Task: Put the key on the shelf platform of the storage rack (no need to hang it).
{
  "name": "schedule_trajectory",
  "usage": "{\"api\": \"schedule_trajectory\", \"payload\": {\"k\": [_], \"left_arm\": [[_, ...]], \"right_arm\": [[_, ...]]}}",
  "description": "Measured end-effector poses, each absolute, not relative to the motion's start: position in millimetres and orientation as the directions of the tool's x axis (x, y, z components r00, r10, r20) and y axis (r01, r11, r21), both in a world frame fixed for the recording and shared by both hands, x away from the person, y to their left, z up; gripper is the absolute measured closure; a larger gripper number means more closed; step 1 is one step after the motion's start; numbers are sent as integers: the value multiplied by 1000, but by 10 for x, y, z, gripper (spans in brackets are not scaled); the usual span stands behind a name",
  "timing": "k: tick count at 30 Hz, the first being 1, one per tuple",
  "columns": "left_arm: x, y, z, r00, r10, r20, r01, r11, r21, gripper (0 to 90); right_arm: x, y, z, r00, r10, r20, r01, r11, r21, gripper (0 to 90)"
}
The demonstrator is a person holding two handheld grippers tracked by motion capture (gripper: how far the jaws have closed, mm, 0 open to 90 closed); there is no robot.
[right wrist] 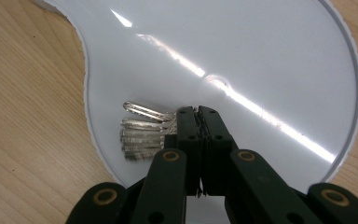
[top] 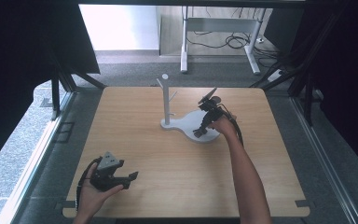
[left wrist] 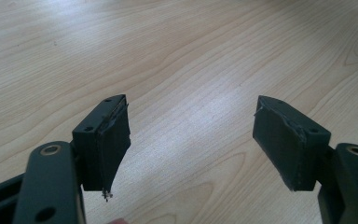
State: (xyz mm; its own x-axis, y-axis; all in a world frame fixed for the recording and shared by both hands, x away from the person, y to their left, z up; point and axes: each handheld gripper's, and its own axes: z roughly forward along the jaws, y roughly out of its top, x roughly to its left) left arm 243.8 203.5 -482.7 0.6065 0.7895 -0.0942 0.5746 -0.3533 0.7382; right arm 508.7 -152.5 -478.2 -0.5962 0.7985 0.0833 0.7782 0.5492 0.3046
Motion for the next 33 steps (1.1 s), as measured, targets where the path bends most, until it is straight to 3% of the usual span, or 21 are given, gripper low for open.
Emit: {"api": "schedule_trajectory", "payload": {"k": [5, 17, 33], "left_arm": [[2442, 2036, -4834, 606, 790, -95, 577, -354, 736, 274], [2442, 2031, -4835, 607, 789, -91, 578, -360, 733, 273], [2430, 2013, -4823, 609, 789, -83, 573, -365, 734, 273]], "right_arm": [[5079, -1513, -4767, -601, 797, 65, 772, 556, 309, 817], [4999, -1618, -4615, -580, 813, 55, 771, 527, 357, 596], [4586, -1810, -4465, -653, 750, 105, 698, 541, 469, 547]]}}
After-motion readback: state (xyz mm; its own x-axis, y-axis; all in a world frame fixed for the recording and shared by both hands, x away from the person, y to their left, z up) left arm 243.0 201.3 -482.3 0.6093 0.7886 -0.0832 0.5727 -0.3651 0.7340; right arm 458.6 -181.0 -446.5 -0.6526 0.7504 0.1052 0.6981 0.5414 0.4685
